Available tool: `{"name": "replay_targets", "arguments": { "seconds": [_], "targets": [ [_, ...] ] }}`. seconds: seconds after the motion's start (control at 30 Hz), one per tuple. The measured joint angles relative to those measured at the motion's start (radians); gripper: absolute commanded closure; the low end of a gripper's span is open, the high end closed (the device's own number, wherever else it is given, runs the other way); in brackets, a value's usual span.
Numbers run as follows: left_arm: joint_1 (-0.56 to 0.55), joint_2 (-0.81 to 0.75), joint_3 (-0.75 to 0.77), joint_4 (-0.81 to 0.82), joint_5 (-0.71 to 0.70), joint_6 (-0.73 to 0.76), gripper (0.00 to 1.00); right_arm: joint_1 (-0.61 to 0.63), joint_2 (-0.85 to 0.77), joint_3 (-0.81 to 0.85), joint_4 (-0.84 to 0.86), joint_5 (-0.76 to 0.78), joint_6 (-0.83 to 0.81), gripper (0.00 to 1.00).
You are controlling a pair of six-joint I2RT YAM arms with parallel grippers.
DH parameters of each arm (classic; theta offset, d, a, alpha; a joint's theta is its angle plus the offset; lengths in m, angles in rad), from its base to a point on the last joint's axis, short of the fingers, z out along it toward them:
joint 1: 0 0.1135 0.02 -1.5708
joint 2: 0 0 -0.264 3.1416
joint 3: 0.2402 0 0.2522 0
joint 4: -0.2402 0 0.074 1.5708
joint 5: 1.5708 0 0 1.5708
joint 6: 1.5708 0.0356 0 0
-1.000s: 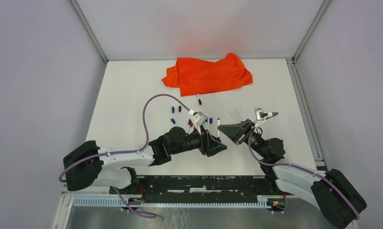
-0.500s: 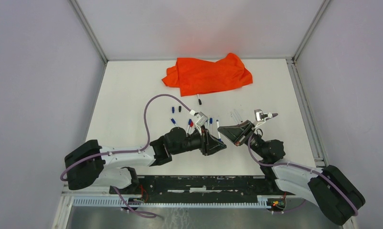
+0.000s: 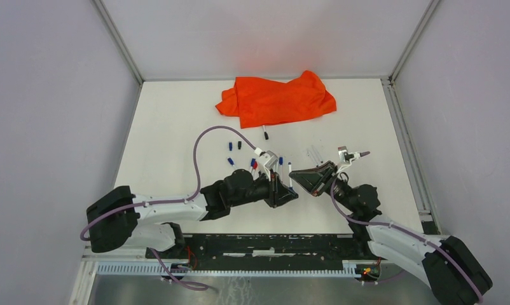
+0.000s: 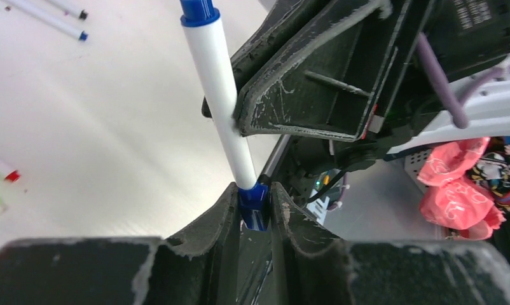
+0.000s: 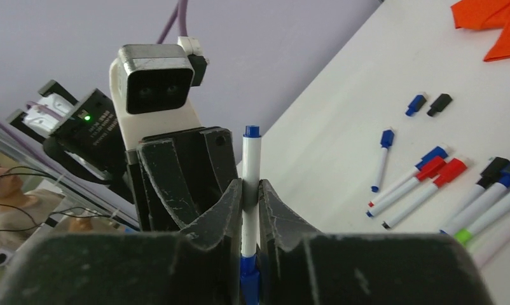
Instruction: Open the pen caps
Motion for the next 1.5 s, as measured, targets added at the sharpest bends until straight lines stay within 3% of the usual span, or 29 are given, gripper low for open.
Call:
{"name": "replay_targets", "arguments": {
  "seconds": [0.27, 0.33, 0.43, 0.83, 1.27, 1.37, 1.5],
  "targets": [
    [-0.006, 0.037, 0.09, -0.173, -0.037, 0.024, 0.98, 0.0, -0.043, 0.065, -0.226, 0.01, -0.141, 0.69],
    [-0.011, 0.055, 0.113, -0.207, -0.046, 0.028, 0.98, 0.002, -0.034, 0.074, -0.254, 0.012, -0.158, 0.75],
    [-0.019, 0.083, 0.147, -0.266, -0.068, 0.044, 0.98, 0.005, -0.02, 0.084, -0.293, 0.017, -0.183, 0.99],
    [-0.053, 0.1, 0.196, -0.351, -0.254, 0.068, 0.98, 0.02, -0.009, 0.217, -0.534, 0.068, -0.308, 1.0],
    [-0.076, 0.08, 0.166, -0.485, -0.384, 0.089, 0.97, -0.127, 0.23, 0.376, -0.524, 0.134, -0.364, 1.0],
    [-0.076, 0.08, 0.169, -0.522, -0.462, 0.08, 0.93, -0.127, 0.309, 0.482, -0.599, 0.146, -0.422, 1.0],
    [-0.066, 0.099, 0.264, -0.69, -0.642, 0.015, 0.92, -0.127, 0.436, 0.623, -0.721, 0.188, -0.532, 1.0]
  ]
}}
